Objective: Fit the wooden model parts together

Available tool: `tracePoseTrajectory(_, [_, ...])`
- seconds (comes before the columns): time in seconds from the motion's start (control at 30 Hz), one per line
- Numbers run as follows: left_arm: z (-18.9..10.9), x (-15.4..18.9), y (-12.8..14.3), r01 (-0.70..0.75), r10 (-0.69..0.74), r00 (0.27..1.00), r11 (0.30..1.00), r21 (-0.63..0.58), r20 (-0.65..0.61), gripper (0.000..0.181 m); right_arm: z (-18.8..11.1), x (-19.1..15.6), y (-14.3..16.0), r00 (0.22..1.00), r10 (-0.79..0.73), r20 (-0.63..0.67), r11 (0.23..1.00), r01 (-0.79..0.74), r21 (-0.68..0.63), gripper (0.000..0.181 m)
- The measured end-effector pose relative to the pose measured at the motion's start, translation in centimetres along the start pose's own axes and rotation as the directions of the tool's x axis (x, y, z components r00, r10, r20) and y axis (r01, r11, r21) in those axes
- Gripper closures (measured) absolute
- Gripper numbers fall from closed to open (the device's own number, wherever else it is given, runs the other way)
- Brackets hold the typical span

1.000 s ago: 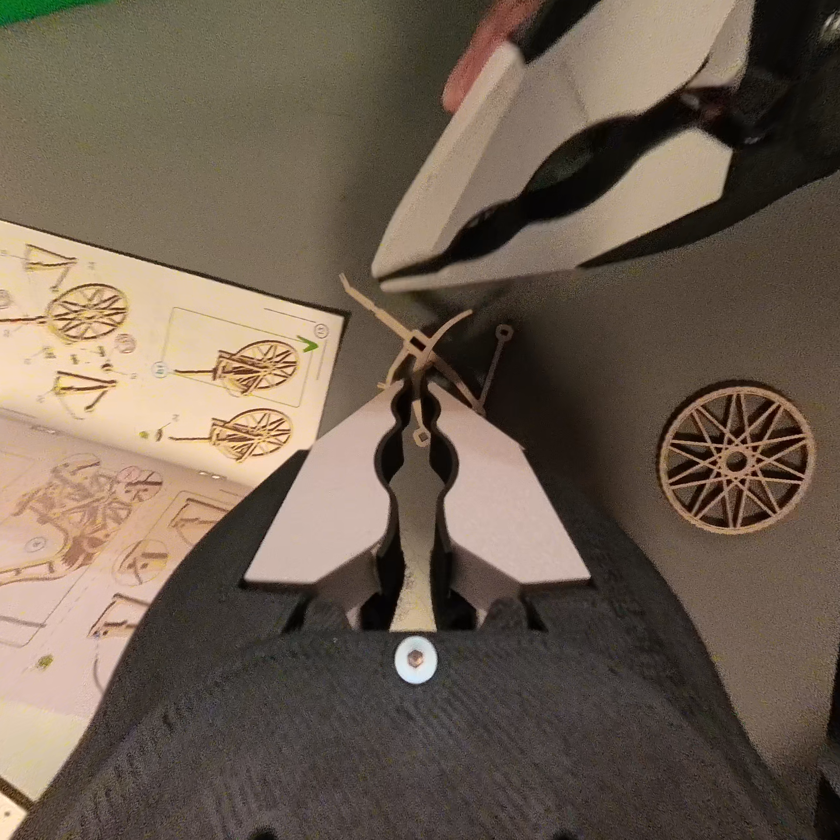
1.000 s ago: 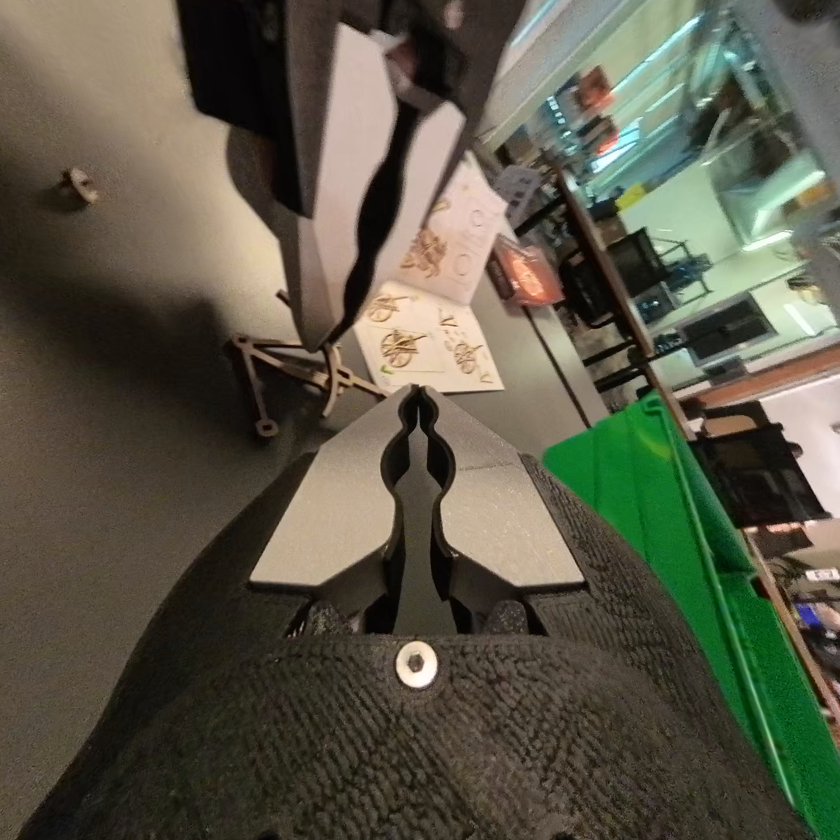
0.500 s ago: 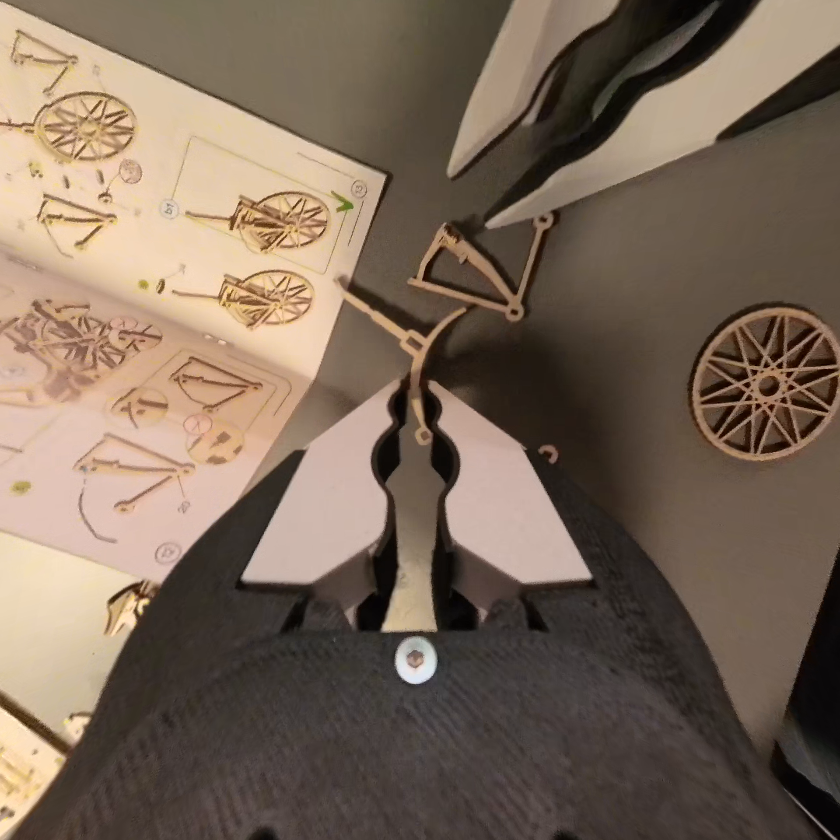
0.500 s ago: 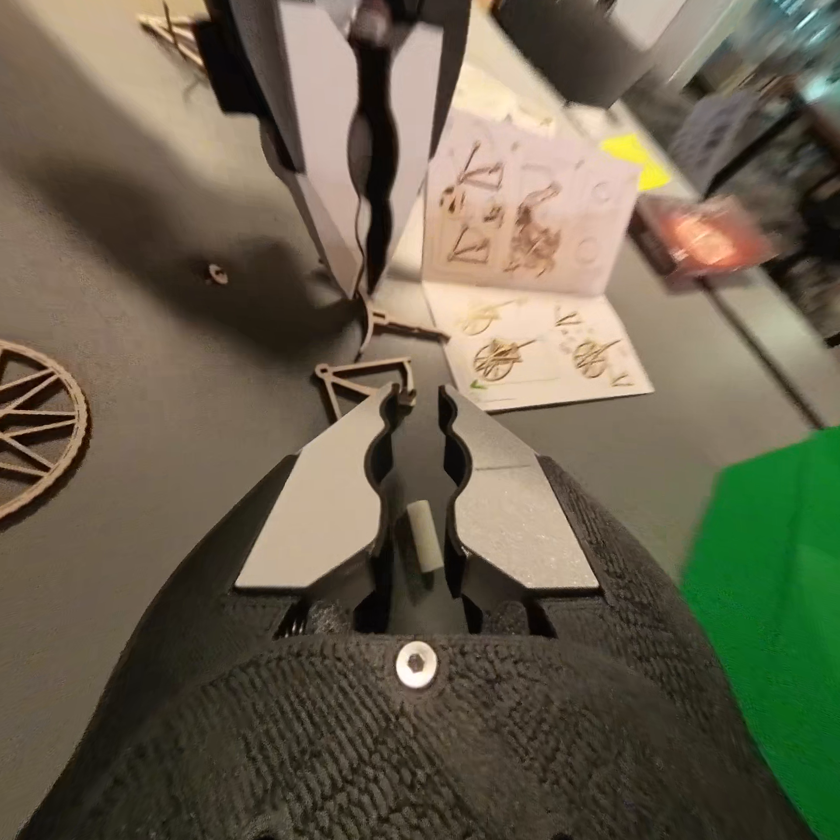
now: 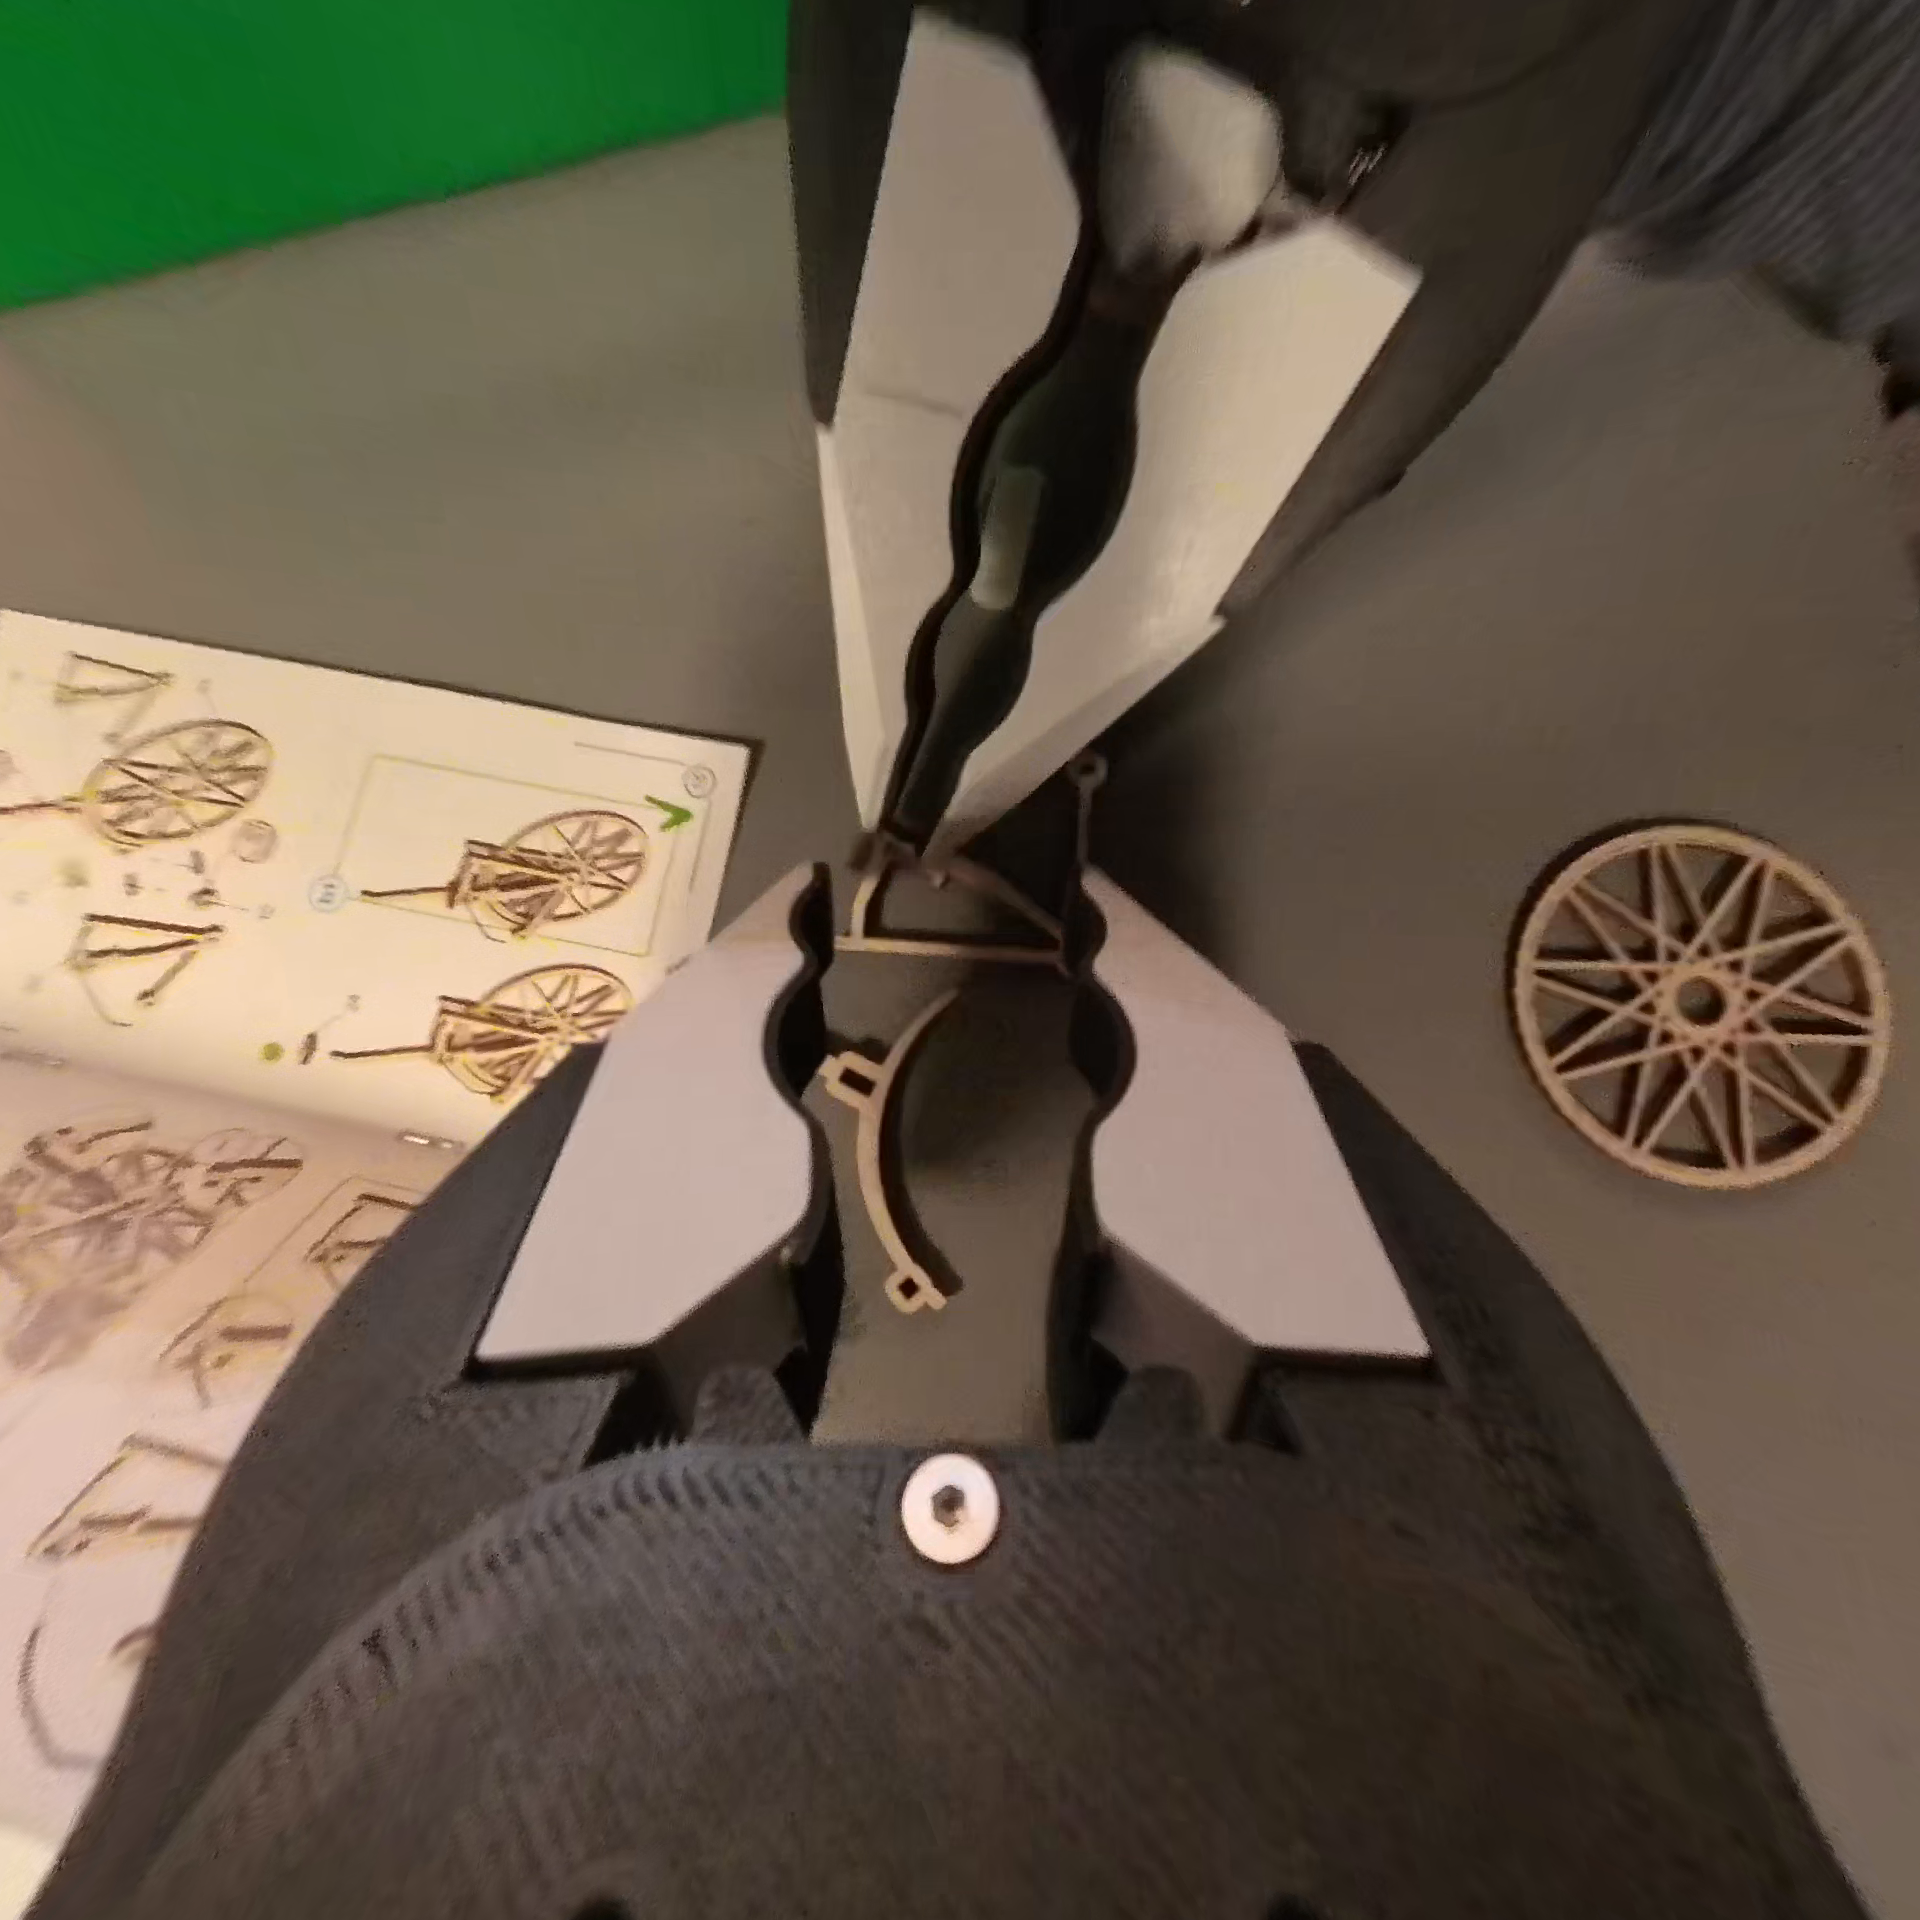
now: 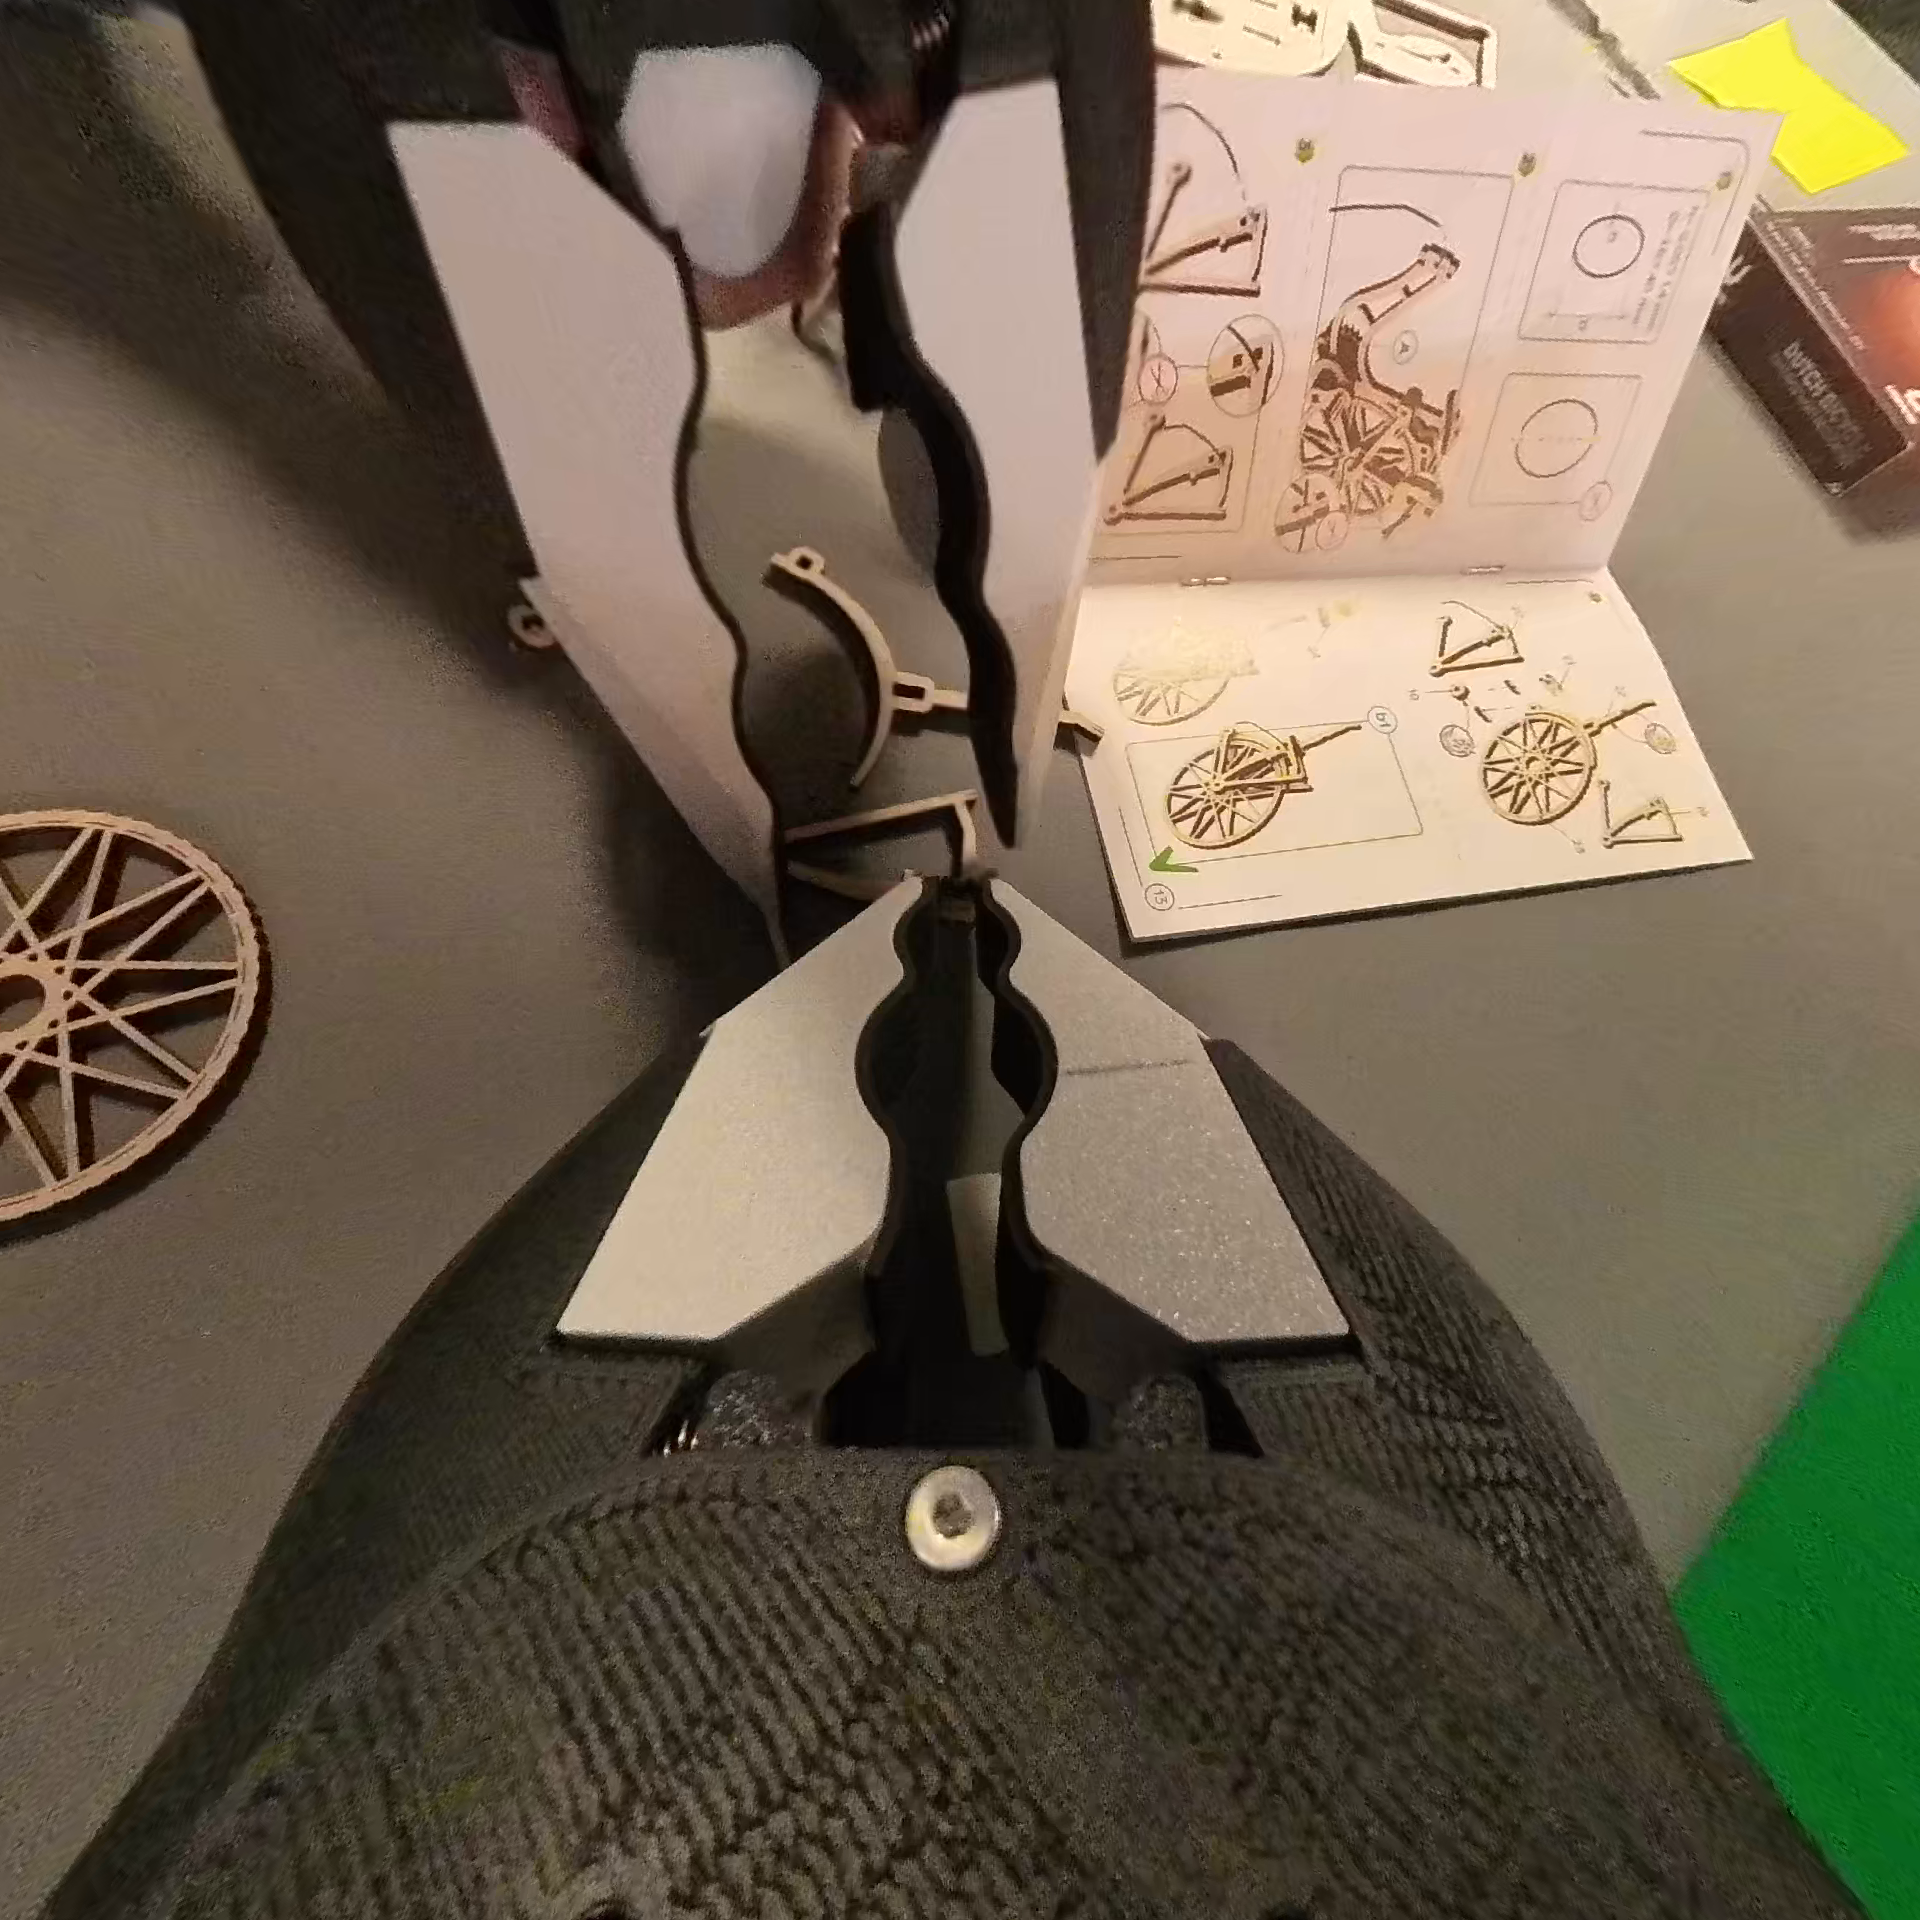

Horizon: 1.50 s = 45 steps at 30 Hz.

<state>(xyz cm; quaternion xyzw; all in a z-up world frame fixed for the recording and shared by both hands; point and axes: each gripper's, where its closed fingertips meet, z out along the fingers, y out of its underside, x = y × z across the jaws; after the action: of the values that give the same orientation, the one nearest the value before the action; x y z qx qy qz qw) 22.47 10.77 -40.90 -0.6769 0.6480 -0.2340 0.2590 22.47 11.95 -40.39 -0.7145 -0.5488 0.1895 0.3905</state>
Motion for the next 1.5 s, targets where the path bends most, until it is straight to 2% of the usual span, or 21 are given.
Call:
tracePoseTrajectory(0.1, [0.2,0.1,0.0,0.055,-0.054,0.996,0.998,0.005,-0.064,0.143,0.0,-0.1,0.0,1.0,-0.015,0.0,1.0,0.015,0.005,0.177])
tracePoseTrajectory(0.13, [0.3,-0.1,0.1,0.055,-0.055,0.997,0.998,0.009,-0.053,0.151,0.0,-0.1,0.1,1.0,-0.028,-0.008,1.0,0.028,0.006,0.177])
tracePoseTrajectory(0.23, [0.4,-0.1,0.1,0.012,-0.011,1.0,1.0,0.019,-0.029,0.153,0.0,-0.1,0.0,0.993,-0.104,-0.049,0.995,0.104,0.009,0.178])
tracePoseTrajectory(0.4, [0.5,-0.3,0.0,0.031,-0.03,0.999,0.999,0.034,-0.029,0.161,0.1,-0.4,-0.3,0.969,-0.215,-0.125,0.976,0.217,0.006,0.178])
tracePoseTrajectory(0.67, [0.5,-0.4,0.1,0.022,-0.022,1.0,0.999,0.045,-0.013,0.161,0.1,-0.3,-0.2,1.0,-0.006,0.018,1.0,0.005,0.015,0.179])
tracePoseTrajectory(0.83, [0.5,-0.2,0.1,-0.006,0.007,1.0,0.999,0.052,-0.015,0.163,-0.3,-0.7,-0.3,0.999,-0.007,0.047,1.0,0.005,0.025,0.179])
tracePoseTrajectory(0.87, [0.4,-0.1,0.2,-0.01,0.011,1.0,0.999,0.046,-0.02,0.163,-0.6,-0.6,-0.6,0.999,-0.011,0.036,0.999,0.009,0.05,0.181])
tracePoseTrajectory(0.93, [0.3,-0.1,0.4,-0.027,0.028,0.999,0.999,0.045,-0.024,0.169,-3.1,0.4,-3.6,0.995,0.094,0.043,0.946,-0.103,0.306,0.181])
tracePoseTrajectory(1.0, [0.2,-0.1,0.3,-0.029,0.03,0.999,0.998,0.056,-0.027,0.169,-3.1,1.5,-1.6,0.995,0.068,-0.074,0.976,-0.051,0.213,0.181])
tracePoseTrajectory(1.07, [0.2,0.0,0.2,-0.011,0.015,0.999,0.998,0.067,-0.05,0.169,-2.3,1.4,-1.2,0.995,0.032,-0.092,0.986,-0.017,0.168,0.181])
tracePoseTrajectory(1.17, [-0.2,1.6,0.1,0.062,-0.048,0.977,0.996,0.064,-0.208,0.152,-1.8,1.5,-1.2,0.995,0.031,-0.095,0.989,-0.017,0.15,0.181])
tracePoseTrajectory(1.33, [-2.1,-0.4,0.1,0.038,-0.031,0.994,0.996,0.074,-0.104,0.147,-1.9,1.6,-1.4,0.993,0.012,-0.117,0.987,0.007,0.158,0.181])
tracePoseTrajectory(1.5, [-2.4,0.3,-0.2,0.089,-0.082,0.992,0.993,0.077,-0.097,0.145,-1.5,1.4,-1.3,0.989,-0.043,-0.14,0.99,0.062,0.13,0.181])
